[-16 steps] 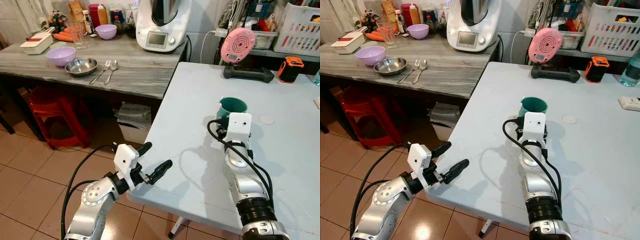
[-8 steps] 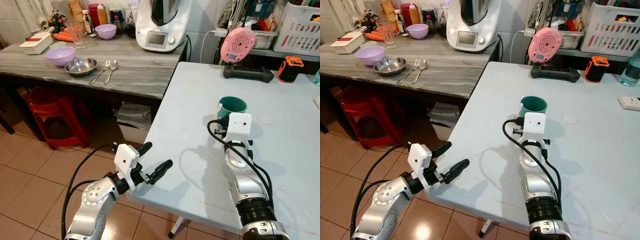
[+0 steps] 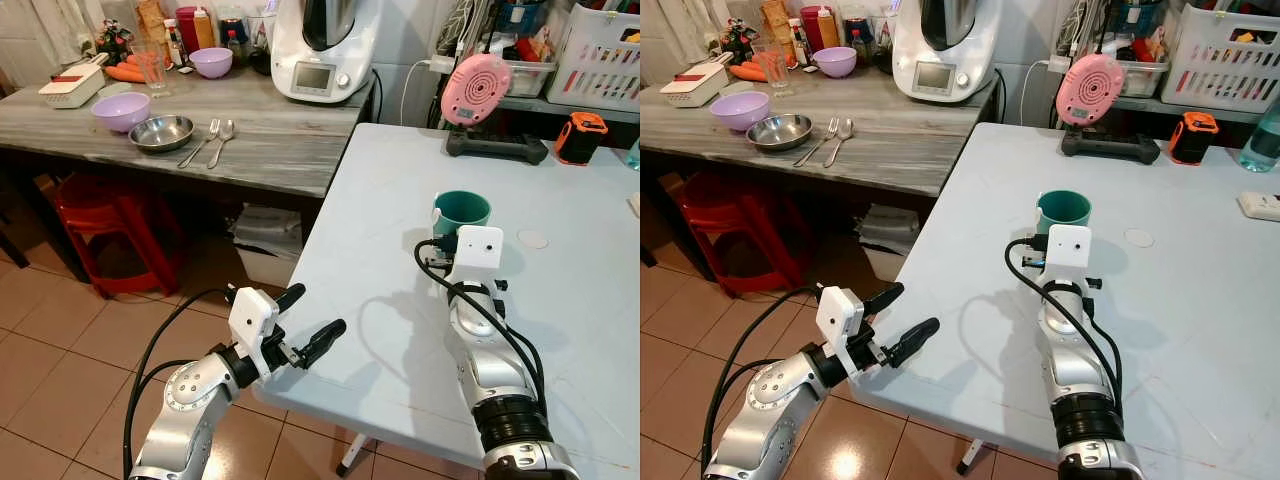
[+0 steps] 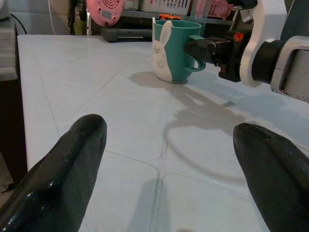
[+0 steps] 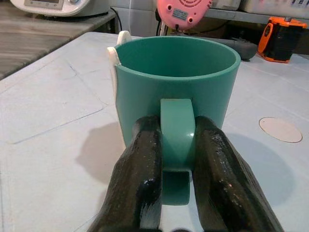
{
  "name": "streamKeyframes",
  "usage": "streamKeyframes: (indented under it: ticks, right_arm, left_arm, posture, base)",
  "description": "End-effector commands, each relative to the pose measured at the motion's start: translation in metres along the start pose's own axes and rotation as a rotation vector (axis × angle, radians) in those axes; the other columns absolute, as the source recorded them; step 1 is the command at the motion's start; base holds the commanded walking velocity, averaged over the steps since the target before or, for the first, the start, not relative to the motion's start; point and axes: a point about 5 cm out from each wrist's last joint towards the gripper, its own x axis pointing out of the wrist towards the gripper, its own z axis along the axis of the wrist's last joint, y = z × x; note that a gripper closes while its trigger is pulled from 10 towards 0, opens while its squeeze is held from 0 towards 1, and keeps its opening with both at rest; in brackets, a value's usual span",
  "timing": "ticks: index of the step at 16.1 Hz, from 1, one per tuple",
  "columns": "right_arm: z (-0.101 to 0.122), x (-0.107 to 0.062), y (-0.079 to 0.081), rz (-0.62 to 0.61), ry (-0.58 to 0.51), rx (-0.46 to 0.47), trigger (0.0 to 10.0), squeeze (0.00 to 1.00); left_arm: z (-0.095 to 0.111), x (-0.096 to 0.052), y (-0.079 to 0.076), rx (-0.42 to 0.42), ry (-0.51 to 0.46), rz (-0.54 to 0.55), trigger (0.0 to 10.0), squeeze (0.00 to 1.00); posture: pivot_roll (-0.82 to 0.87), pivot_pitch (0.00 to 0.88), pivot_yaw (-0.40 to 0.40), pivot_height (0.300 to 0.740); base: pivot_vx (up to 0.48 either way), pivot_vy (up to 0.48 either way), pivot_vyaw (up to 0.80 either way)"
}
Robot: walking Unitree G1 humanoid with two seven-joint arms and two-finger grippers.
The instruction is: Setting the table
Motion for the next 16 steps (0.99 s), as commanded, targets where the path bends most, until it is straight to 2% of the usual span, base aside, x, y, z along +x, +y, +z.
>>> streamKeyframes:
  ticks: [1,2,3,4,5,6,7,9,11,12,13,16]
  right_arm:
    - [0.006,0.002,0.003,0.016,-0.019,0.021,0.0,0.00]
    - [0.010,0.002,0.004,0.029,-0.037,0.037,0.0,0.00]
    - [0.012,0.001,0.004,0.043,-0.045,0.045,0.8,0.00]
    - [0.013,-0.001,0.002,0.045,-0.051,0.064,10.0,0.00]
    - [0.015,-0.004,0.000,0.046,-0.065,0.082,10.0,0.00]
    - [0.013,-0.010,-0.006,0.039,-0.055,0.080,10.0,0.00]
    - [0.013,-0.010,-0.006,0.039,-0.055,0.080,10.0,0.00]
    - [0.014,-0.022,-0.008,0.108,-0.121,0.036,10.0,0.00]
    - [0.014,-0.030,-0.009,0.151,-0.163,0.045,10.0,0.00]
    - [0.013,-0.034,-0.012,0.133,-0.143,0.083,10.0,0.00]
    - [0.008,-0.039,-0.011,0.169,-0.071,0.193,10.0,0.00]
    - [0.010,-0.043,-0.011,0.170,-0.112,0.163,10.0,0.00]
  left_arm:
    - [0.004,0.002,0.001,0.015,-0.007,-0.006,10.0,0.00]
    - [0.003,0.001,0.004,0.016,0.000,0.038,10.0,0.00]
    - [0.004,0.000,0.008,0.030,0.000,0.089,10.0,0.00]
    - [0.005,0.000,0.018,0.058,0.007,0.183,10.0,0.00]
    - [0.005,-0.001,0.027,0.080,0.017,0.267,10.0,0.00]
    - [0.008,-0.002,0.045,0.070,0.025,0.415,10.0,0.00]
    - [0.008,-0.002,0.045,0.070,0.025,0.415,10.0,0.00]
    - [0.012,-0.007,0.056,0.042,0.007,0.490,10.0,0.00]
    - [0.011,-0.007,0.058,0.022,-0.003,0.528,10.0,0.00]
    - [0.012,-0.006,0.060,0.019,-0.005,0.540,10.0,0.00]
    - [0.011,-0.005,0.061,-0.002,-0.006,0.560,10.0,0.00]
    - [0.010,-0.003,0.063,-0.014,-0.006,0.565,10.0,0.00]
  posture:
    - [-0.04,0.000,0.026,0.740]
    - [-0.04,0.000,0.026,0.740]
    - [-0.04,0.000,0.026,0.740]
    - [-0.04,0.000,0.026,0.740]
    - [-0.03,0.000,0.023,0.740]
    - [-0.03,0.000,0.022,0.740]
    - [-0.03,0.000,0.022,0.740]
    - [-0.03,0.000,0.021,0.740]
    - [-0.04,0.000,0.025,0.740]
    - [-0.04,0.000,0.025,0.740]
    - [-0.04,0.000,0.025,0.740]
    - [-0.04,0.000,0.026,0.740]
  base:
    - [0.000,0.000,0.00]
    - [0.000,0.000,0.00]
    - [0.000,0.000,0.00]
    - [0.000,0.000,0.00]
    - [0.000,0.000,0.00]
    - [0.000,0.000,0.00]
    - [0.000,0.000,0.00]
    - [0.000,0.000,0.00]
    - [0.000,0.000,0.00]
    - [0.000,0.000,0.00]
    - [0.000,0.000,0.00]
    - [0.000,0.000,0.00]
